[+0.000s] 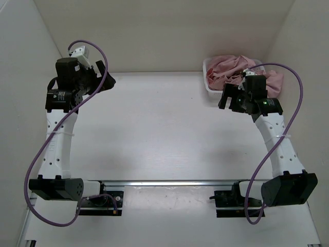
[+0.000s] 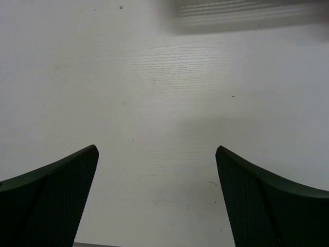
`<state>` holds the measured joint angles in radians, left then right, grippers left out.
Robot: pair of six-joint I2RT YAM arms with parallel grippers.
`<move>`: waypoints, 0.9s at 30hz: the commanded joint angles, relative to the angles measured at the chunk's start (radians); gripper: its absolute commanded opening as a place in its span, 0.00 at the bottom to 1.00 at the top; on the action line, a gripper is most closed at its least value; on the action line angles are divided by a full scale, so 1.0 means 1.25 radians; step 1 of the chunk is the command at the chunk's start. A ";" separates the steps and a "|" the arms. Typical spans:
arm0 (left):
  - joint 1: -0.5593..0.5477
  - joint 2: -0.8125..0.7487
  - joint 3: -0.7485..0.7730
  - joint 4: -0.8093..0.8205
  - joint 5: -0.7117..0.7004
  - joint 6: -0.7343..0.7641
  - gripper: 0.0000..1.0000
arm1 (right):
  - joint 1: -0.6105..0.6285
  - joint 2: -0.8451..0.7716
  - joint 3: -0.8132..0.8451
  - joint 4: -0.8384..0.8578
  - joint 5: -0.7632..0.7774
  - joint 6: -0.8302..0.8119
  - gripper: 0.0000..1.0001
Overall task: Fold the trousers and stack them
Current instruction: Grab the trousers from the pile
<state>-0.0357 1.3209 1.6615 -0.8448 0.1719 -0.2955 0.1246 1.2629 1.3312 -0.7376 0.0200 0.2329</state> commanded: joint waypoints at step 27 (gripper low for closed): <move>0.003 0.166 -0.082 -0.036 -0.085 -0.089 0.99 | -0.236 0.489 0.449 -0.012 0.006 0.118 0.98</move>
<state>-0.0341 1.5383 1.5528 -0.8825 0.0849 -0.3710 -0.1814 1.7481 1.7638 -0.7269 0.0788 0.3618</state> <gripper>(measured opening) 0.993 0.973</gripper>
